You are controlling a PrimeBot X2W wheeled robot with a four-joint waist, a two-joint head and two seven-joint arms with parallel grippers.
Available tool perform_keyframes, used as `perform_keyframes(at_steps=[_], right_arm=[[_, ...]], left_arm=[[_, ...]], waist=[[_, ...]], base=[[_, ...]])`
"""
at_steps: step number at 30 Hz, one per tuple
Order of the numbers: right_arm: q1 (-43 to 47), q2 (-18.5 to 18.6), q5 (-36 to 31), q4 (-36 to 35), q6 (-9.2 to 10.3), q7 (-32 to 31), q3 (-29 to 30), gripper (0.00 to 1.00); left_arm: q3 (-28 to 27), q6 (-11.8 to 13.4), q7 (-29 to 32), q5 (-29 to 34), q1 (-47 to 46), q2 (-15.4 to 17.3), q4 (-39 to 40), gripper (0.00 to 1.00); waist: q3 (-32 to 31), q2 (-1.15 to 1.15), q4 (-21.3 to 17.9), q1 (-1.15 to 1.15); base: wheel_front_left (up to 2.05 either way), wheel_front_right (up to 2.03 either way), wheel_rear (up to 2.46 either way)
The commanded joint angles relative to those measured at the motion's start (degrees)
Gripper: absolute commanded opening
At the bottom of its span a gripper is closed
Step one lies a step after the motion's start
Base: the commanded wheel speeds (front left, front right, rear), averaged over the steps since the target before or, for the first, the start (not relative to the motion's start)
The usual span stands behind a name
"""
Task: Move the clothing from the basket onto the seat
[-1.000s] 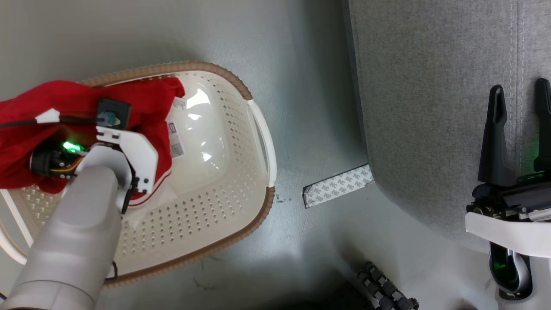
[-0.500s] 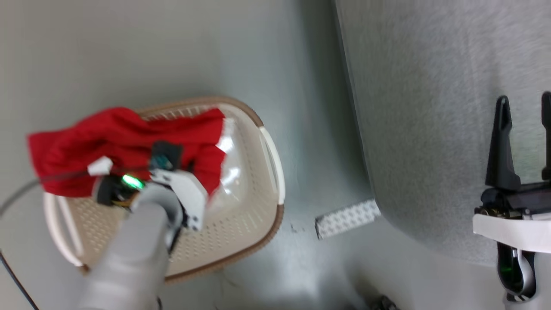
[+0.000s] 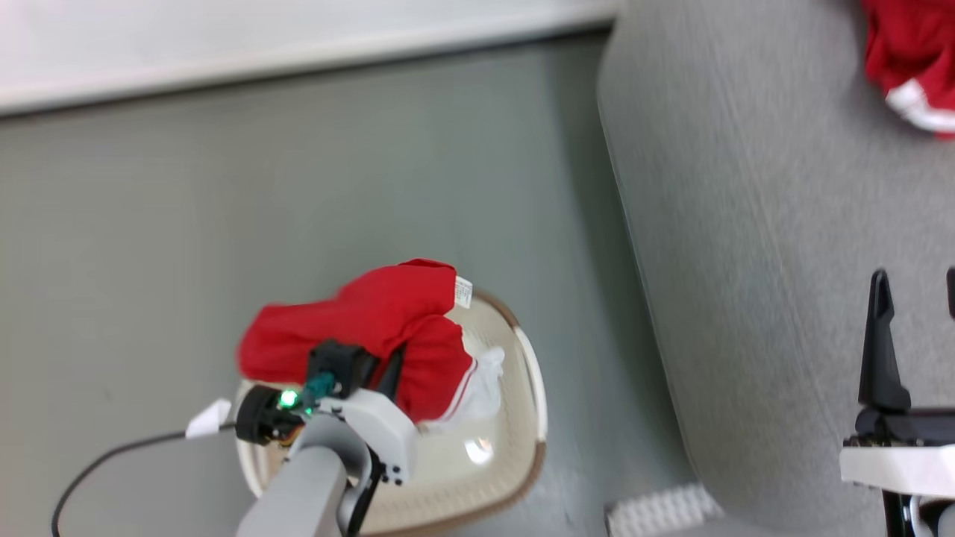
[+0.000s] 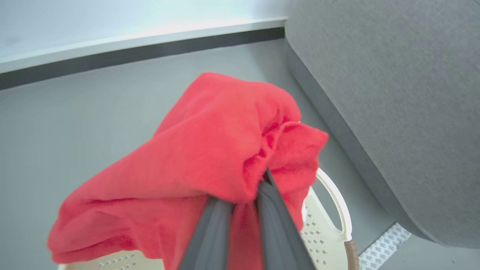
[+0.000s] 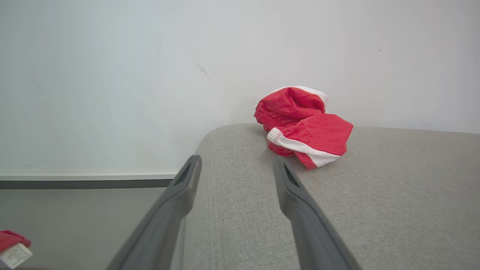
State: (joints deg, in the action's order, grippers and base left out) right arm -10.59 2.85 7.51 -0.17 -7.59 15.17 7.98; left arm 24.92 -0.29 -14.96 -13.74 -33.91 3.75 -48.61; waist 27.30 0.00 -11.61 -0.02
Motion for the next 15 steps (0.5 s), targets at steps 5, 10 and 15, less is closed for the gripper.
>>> perform_keyframes(at_steps=[5,10,15], right_arm=[[3.6,0.0,-1.8,1.4,0.18,0.0,0.7,1.0],[6.5,0.1,-2.8,2.7,0.18,0.0,0.3,1.0],[9.4,0.1,-3.4,3.4,0.18,0.0,-0.3,1.0]], left_arm=[[-0.9,1.9,-0.2,-0.5,7.4,1.2,9.6,0.0],[-1.9,3.9,-0.2,-0.9,13.3,2.7,17.8,0.0],[-3.5,5.6,-0.2,-1.5,18.3,4.7,24.6,0.0]], waist=[[-13.6,0.0,6.1,0.02],[-19.1,0.0,7.1,0.02],[-23.6,0.0,7.9,0.02]], base=[[0.0,0.0,0.0],[0.0,0.0,0.0],[0.0,0.0,0.0]])
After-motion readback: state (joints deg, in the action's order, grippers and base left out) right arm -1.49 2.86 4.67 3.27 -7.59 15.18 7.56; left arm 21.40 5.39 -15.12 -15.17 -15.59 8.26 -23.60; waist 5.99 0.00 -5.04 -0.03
